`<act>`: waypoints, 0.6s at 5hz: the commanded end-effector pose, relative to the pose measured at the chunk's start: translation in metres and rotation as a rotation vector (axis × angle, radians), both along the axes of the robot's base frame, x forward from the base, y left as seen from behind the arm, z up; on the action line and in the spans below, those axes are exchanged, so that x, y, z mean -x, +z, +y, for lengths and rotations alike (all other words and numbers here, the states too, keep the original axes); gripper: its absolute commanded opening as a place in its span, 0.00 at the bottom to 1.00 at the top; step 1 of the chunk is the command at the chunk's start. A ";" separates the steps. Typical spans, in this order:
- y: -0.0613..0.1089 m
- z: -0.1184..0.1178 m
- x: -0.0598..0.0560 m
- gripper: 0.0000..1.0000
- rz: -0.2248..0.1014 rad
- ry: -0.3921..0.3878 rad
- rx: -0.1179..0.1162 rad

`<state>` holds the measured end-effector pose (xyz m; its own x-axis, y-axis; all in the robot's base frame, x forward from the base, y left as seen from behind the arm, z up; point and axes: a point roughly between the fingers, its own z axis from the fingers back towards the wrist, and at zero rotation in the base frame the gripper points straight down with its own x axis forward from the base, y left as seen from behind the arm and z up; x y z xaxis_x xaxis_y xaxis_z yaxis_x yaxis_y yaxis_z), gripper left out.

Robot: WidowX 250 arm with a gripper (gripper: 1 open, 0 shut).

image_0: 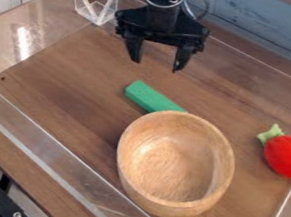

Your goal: Remove the green block from the brown bowl and put it on the table

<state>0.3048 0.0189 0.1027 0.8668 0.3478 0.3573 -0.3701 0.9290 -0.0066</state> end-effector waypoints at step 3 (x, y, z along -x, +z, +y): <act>0.038 -0.004 0.005 1.00 0.080 0.155 0.007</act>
